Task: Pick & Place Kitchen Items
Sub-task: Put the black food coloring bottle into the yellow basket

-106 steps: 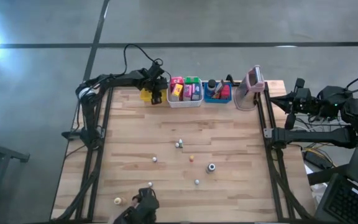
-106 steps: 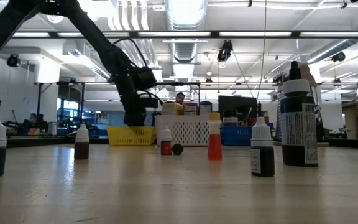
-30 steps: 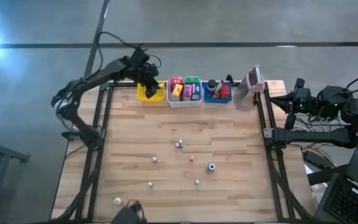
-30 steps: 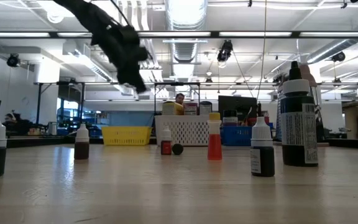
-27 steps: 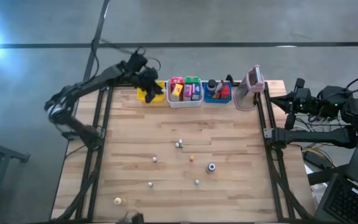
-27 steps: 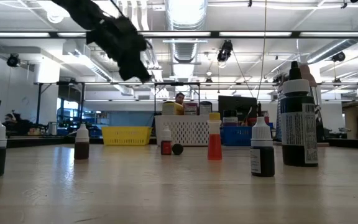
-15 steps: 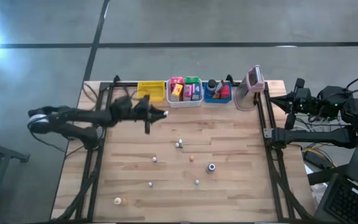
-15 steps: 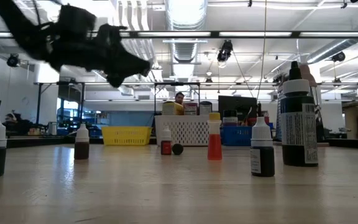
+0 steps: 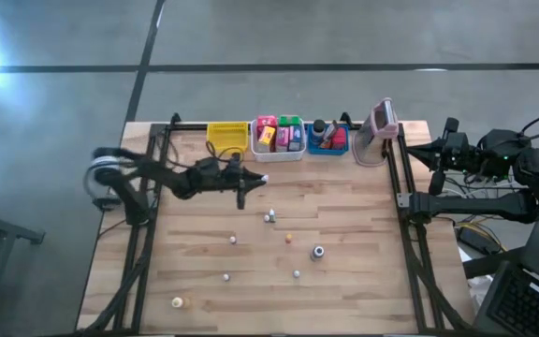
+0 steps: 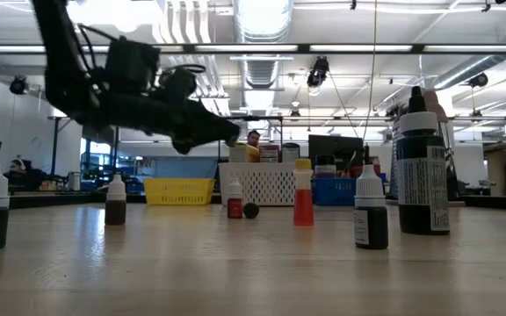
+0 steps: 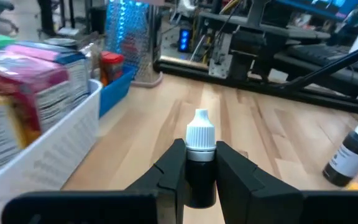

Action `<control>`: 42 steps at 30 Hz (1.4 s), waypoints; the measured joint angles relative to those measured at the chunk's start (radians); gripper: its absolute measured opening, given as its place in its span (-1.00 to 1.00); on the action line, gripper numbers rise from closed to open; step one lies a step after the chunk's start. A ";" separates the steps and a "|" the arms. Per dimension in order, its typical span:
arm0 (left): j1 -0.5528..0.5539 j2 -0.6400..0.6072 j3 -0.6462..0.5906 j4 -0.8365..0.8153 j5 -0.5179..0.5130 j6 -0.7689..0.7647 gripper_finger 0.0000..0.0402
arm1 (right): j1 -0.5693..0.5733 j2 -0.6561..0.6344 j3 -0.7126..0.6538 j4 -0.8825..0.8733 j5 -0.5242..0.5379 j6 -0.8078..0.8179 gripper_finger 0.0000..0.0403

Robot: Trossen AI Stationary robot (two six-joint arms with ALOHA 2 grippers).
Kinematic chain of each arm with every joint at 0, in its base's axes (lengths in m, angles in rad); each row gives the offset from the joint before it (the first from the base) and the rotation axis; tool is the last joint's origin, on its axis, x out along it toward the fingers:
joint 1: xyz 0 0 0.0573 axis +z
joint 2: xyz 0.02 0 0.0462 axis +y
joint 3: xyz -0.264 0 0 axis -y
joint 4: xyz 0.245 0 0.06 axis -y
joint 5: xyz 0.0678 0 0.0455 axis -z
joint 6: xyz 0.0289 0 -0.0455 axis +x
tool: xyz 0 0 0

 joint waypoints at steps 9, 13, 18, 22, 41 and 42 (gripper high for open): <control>-0.004 0.389 0.043 0.410 0.039 -0.093 -0.68 | 0.000 0.000 0.000 0.000 0.000 -0.002 -0.96; -0.009 0.485 0.082 0.415 0.045 -0.120 -0.68 | 0.000 0.000 0.000 0.000 0.000 0.000 -0.96; -0.010 0.555 0.110 0.428 0.051 -0.134 -0.68 | 0.000 0.000 0.000 0.000 0.000 -0.002 -0.96; -0.013 0.577 0.118 0.430 0.053 -0.135 -0.68 | 0.000 0.000 0.000 0.000 0.000 0.001 -0.96; -0.018 0.600 0.118 0.268 0.056 -0.131 -0.60 | 0.000 0.000 0.000 0.000 0.000 -0.003 -0.96; -0.018 0.601 0.118 0.268 0.056 -0.128 -0.60 | 0.000 0.000 0.000 0.000 0.000 -0.001 -0.96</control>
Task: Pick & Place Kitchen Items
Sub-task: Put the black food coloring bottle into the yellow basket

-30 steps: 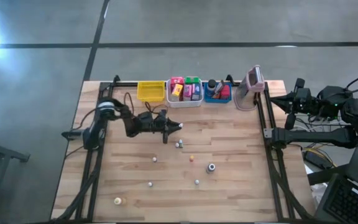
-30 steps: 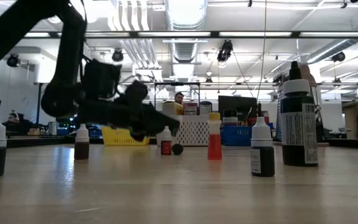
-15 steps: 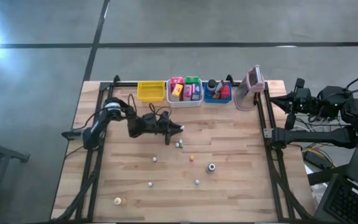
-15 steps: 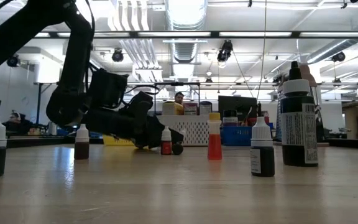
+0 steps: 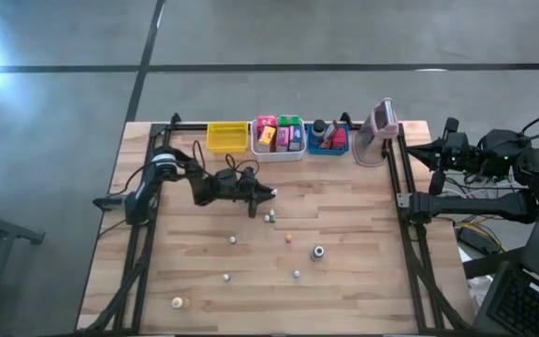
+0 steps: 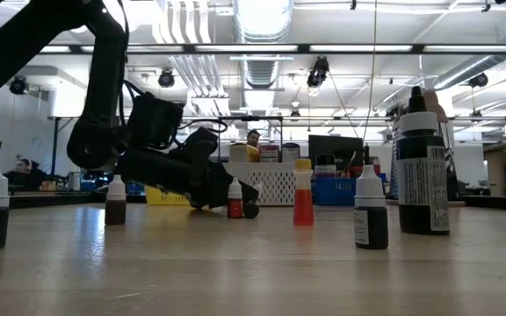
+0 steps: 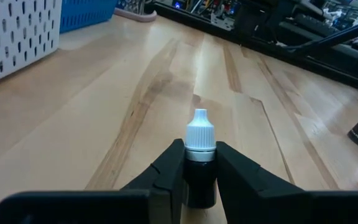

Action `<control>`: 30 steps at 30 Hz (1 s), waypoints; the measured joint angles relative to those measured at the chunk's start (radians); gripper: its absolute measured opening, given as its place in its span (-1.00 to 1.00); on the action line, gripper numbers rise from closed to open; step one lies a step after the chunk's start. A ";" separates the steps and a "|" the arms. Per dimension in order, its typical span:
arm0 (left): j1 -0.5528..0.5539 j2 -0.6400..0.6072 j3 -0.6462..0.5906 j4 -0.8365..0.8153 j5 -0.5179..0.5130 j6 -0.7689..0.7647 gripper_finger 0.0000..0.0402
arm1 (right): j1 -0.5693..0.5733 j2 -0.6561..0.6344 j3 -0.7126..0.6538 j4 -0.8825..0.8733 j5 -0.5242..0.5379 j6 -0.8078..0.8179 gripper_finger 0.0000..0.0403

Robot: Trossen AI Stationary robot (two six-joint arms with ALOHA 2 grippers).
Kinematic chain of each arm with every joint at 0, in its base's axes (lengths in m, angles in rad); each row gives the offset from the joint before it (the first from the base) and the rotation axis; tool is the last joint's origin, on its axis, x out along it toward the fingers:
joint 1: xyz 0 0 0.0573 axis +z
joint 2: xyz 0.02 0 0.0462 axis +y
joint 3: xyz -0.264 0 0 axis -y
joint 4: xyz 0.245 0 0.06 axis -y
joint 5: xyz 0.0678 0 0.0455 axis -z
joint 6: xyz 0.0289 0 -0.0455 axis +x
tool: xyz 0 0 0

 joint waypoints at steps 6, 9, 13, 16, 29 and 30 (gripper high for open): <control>-0.013 0.002 0.024 0.031 -0.003 0.059 -0.45 | 0.000 0.000 0.000 0.000 0.000 -0.002 -0.96; -0.015 0.002 0.058 0.020 -0.002 0.063 -0.35 | 0.000 0.000 0.000 0.000 0.000 0.000 -0.96; -0.014 -0.008 0.080 0.003 0.007 0.065 -0.23 | 0.000 0.000 0.000 0.000 0.000 -0.001 -0.96; -0.013 -0.054 0.073 -0.016 0.041 0.063 -0.12 | 0.000 0.000 0.000 0.000 0.000 0.000 -0.96; -0.014 -0.559 0.214 -1.186 -0.051 0.217 0.15 | 0.000 0.000 0.000 0.000 0.000 0.001 -0.96; -0.014 -0.581 0.248 -1.265 -0.100 0.185 0.14 | 0.000 0.000 0.000 0.000 0.000 -0.002 -0.96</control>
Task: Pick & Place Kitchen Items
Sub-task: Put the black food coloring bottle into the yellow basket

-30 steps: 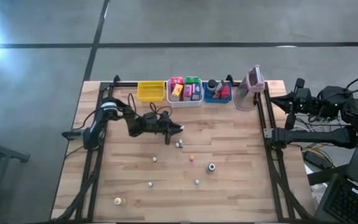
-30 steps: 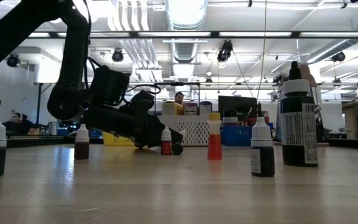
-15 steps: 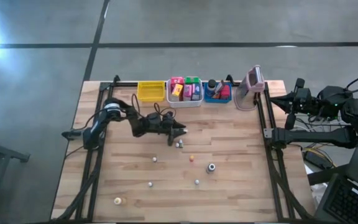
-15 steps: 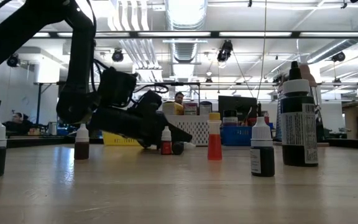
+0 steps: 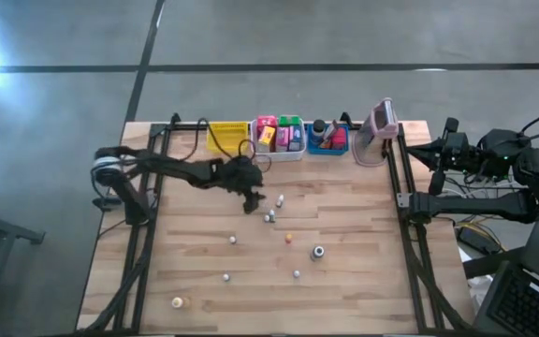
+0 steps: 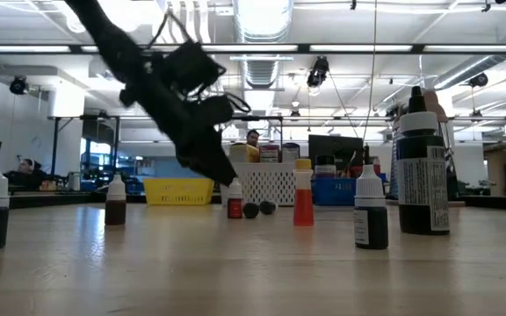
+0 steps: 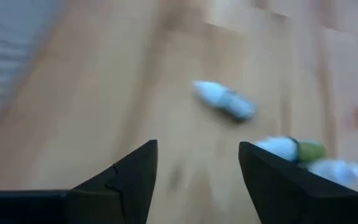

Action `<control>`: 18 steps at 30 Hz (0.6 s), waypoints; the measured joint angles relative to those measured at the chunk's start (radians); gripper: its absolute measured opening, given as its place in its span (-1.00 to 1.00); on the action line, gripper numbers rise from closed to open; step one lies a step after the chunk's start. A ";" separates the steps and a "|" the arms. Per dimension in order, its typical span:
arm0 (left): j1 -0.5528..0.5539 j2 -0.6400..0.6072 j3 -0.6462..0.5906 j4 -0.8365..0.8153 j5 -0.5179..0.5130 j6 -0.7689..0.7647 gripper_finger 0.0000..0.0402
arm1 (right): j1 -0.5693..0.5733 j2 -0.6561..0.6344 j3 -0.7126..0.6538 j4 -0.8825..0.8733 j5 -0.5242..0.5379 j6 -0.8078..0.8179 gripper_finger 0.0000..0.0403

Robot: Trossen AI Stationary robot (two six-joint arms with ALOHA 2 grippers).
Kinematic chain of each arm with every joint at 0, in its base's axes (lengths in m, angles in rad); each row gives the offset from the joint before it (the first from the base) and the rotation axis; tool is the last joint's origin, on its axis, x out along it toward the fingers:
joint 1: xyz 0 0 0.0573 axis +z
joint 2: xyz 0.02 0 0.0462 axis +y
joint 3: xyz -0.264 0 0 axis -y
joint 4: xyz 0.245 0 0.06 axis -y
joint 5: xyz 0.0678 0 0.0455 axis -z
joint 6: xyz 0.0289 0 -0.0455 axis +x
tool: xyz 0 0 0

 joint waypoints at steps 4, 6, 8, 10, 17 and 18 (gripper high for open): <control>0.002 -0.050 0.132 -0.215 -0.132 -0.198 0.13 | 0.000 0.000 0.000 0.000 0.000 0.003 -0.96; 0.002 -0.060 0.202 -0.294 -0.133 -0.237 0.13 | 0.000 0.000 0.000 0.000 0.000 0.001 -0.96; 0.002 -0.061 0.270 -0.396 -0.119 -0.242 0.13 | 0.000 0.000 0.000 0.000 0.000 -0.001 -0.96; 0.001 -0.061 0.330 -0.502 -0.095 -0.242 0.13 | 0.000 0.000 0.000 0.000 0.000 0.002 -0.96; -0.078 -0.062 0.400 -0.641 0.074 -0.048 0.13 | 0.000 0.000 0.000 0.000 0.000 0.003 -0.96; -0.101 -0.062 0.394 -0.634 0.071 -0.027 0.13 | 0.000 0.000 0.000 0.000 0.000 0.003 -0.96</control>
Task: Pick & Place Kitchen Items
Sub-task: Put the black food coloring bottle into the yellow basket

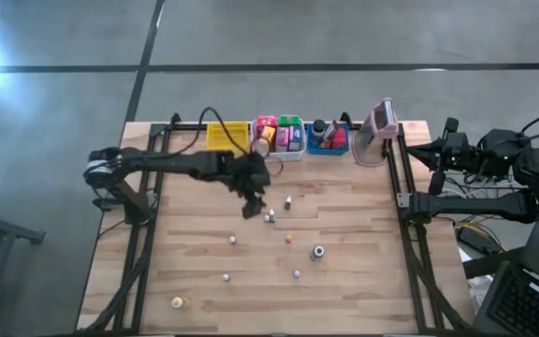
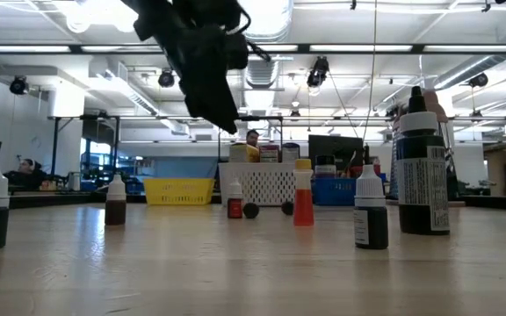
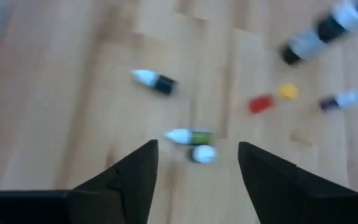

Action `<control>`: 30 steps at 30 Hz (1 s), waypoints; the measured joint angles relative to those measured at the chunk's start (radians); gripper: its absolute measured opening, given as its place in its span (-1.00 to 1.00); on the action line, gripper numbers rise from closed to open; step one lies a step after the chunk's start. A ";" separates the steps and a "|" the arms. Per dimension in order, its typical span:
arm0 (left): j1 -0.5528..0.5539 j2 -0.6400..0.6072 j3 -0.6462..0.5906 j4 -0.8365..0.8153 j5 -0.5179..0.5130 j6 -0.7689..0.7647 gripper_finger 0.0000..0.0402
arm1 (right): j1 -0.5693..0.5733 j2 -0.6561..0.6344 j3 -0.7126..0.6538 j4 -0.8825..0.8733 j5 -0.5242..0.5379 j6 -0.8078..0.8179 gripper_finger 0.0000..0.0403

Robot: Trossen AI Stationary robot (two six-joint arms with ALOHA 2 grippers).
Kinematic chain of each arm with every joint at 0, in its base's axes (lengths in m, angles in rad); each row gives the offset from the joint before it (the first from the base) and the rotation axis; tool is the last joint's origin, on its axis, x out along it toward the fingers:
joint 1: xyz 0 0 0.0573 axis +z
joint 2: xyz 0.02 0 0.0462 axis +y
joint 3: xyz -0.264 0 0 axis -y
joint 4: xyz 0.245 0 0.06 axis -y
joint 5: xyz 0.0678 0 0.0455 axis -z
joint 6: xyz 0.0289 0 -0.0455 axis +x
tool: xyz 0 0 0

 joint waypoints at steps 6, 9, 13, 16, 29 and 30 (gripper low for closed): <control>-0.144 0.014 -0.122 0.217 -0.142 0.052 0.07 | 0.000 0.000 0.000 0.000 0.000 0.000 -0.96; -0.178 0.014 -0.181 0.352 -0.152 0.053 0.03 | 0.000 0.000 0.000 0.000 0.000 -0.004 -0.96; -0.180 0.014 -0.232 0.401 -0.173 0.034 -0.03 | 0.000 0.000 0.000 0.000 0.000 0.000 -0.96; -0.173 0.014 -0.261 0.413 -0.219 0.018 -0.05 | 0.000 0.000 0.000 0.000 0.000 -0.004 -0.96; -0.170 0.043 -0.333 0.530 -0.206 0.004 -0.06 | 0.000 0.000 0.000 0.000 0.000 -0.004 -0.96; -0.170 0.050 -0.337 0.530 -0.205 -0.002 -0.06 | 0.000 0.000 0.000 0.000 0.000 -0.004 -0.96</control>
